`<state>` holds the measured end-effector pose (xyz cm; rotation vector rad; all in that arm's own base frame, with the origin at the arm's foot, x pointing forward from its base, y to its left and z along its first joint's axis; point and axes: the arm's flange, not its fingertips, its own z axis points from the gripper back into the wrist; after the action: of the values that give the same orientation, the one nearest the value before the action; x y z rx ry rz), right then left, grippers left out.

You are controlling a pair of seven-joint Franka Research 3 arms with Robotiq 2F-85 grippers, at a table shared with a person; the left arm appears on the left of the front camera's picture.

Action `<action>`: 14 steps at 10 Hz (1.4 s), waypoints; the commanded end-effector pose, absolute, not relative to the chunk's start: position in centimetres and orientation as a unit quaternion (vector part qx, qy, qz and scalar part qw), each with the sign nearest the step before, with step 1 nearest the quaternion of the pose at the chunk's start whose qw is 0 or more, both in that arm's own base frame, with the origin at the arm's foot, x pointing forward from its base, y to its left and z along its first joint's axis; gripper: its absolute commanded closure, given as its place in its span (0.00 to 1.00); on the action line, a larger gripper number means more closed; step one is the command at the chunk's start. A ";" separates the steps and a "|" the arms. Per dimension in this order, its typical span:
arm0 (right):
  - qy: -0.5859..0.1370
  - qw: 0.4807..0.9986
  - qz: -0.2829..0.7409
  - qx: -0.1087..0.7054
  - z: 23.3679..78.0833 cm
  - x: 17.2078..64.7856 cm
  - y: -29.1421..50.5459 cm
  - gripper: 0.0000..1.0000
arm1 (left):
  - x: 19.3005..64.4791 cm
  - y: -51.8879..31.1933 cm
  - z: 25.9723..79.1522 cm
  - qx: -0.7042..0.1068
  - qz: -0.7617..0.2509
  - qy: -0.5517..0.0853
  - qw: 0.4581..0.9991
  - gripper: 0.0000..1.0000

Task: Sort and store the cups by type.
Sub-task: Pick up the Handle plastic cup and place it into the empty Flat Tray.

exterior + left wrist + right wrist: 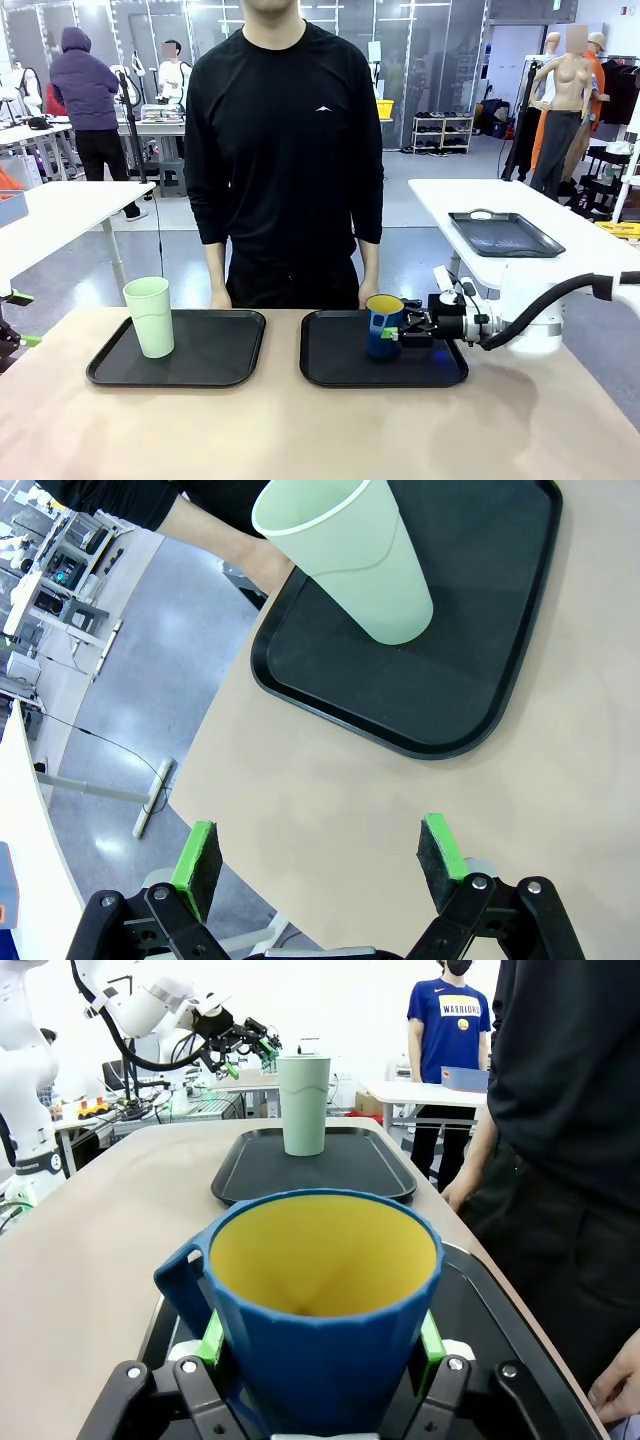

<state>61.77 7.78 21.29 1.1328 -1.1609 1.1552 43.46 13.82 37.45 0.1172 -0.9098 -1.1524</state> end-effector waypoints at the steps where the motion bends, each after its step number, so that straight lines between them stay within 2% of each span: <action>1: -0.501 0.535 0.486 0.477 20.4 62.5 8.2 0.21 | 43.4 13.8 37.7 0.056 -0.528 -0.416 0.738 0.00; 2: -0.493 0.546 0.485 0.474 20.3 62.4 8.2 0.14 | 43.4 13.8 37.7 0.056 -0.528 -0.416 0.738 0.00; 3: -0.488 0.547 0.485 0.477 20.4 62.4 8.2 0.02 | 43.4 13.8 37.7 0.056 -0.528 -0.416 0.738 0.00; 8: -0.484 0.555 0.480 0.476 20.8 61.7 7.0 0.00 | 43.4 13.8 37.7 0.056 -0.528 -0.416 0.738 0.00; 14: -0.445 0.603 0.491 0.443 22.4 59.5 2.5 0.00 | 43.4 13.8 37.7 0.056 -0.528 -0.416 0.738 0.00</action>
<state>60.43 2.99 21.17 1.0551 -1.0613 1.1496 43.46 13.82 37.45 0.1171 -0.9098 -1.1525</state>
